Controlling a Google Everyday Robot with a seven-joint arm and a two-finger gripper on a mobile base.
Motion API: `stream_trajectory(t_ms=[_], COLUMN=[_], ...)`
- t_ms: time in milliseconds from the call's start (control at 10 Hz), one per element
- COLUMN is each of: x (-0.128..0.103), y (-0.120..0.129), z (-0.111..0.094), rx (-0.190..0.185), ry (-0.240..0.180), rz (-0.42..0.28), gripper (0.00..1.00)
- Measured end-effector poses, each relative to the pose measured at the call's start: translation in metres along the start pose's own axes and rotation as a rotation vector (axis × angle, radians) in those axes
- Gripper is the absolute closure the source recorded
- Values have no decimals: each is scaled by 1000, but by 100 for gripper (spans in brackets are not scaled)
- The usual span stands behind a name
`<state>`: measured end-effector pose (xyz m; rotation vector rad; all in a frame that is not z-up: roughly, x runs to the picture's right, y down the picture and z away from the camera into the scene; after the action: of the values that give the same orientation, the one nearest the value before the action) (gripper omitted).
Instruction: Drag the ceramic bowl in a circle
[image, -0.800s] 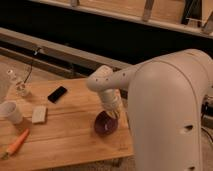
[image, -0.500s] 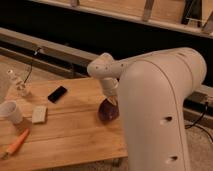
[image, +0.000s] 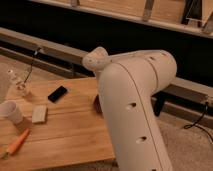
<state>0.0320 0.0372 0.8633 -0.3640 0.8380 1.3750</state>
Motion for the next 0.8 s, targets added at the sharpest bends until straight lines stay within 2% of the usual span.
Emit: stream_trajectory(t_ms=[400,600,800], x=[-28,-29,-23], y=[37,78,120], z=[-3,-11,-16], rx=[-43,-103,-135], ry=[-18,-31,-36], rz=[-18,-65,-127], gripper=[100,100,100])
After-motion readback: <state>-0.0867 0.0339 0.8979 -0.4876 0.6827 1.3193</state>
